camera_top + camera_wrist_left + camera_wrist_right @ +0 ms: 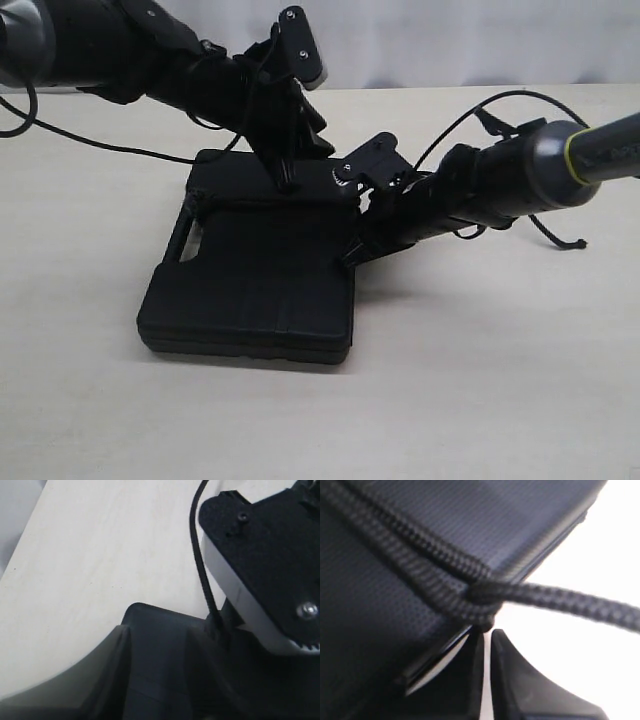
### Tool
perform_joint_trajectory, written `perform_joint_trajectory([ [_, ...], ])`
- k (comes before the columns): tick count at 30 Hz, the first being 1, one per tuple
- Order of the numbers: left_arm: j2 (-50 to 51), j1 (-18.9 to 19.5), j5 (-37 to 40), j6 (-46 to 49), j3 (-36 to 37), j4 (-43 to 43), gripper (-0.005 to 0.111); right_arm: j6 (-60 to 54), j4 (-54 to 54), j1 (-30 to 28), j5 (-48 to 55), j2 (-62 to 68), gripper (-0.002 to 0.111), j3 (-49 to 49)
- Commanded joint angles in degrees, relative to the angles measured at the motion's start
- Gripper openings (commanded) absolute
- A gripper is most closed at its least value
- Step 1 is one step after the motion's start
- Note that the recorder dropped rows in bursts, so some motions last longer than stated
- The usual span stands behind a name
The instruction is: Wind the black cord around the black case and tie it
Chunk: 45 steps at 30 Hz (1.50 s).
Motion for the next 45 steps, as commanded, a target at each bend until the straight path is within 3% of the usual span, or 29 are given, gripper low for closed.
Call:
perform_joint_trajectory([
  [1,-0.25,0.01,-3.12,-3.05,0.04,-0.35,0.035,-2.31,0.13,1.58,-1.64,-0.45,0.004,-0.42],
  [7,-1.60,0.12,-5.73,-9.23,0.04,0.65,0.032,-3.85,-1.53,-0.99,11.66,-10.08,0.004,0.73],
  [12,-6.64,1.45,0.86,-13.98,0.04,0.89,0.001,-3.10,-1.17,-3.00,8.52,-19.67,0.004,6.55],
  [13,-7.97,2.23,4.10,-15.48,0.04,0.89,0.000,-3.02,-1.17,-3.00,6.82,-22.60,0.004,8.41],
  [16,-10.24,2.91,4.35,-19.23,1.61,0.78,0.000,-2.70,-0.32,-3.00,4.14,-29.02,0.004,11.81],
  [21,-17.48,2.80,-6.81,-19.74,9.04,-2.07,0.000,-2.70,-0.16,-2.89,2.46,-35.89,0.004,14.69],
  [25,-26.89,2.80,-15.15,-19.02,16.85,-2.92,0.000,-2.70,4.72,-2.63,-6.02,-39.99,0.004,18.62],
  [29,-37.24,2.68,-15.91,-18.86,23.57,-4.05,0.000,-0.77,5.41,-2.63,-12.58,-42.15,0.004,21.54],
  [39,-65.44,2.68,-22.39,-18.64,43.21,-10.36,0.000,2.54,5.41,-2.63,-9.07,-48.27,0.004,21.85],
  [45,-82.67,2.68,-23.78,-21.60,50.44,-11.94,0.000,3.33,5.41,-2.63,-8.42,-54.01,0.004,24.86],
])
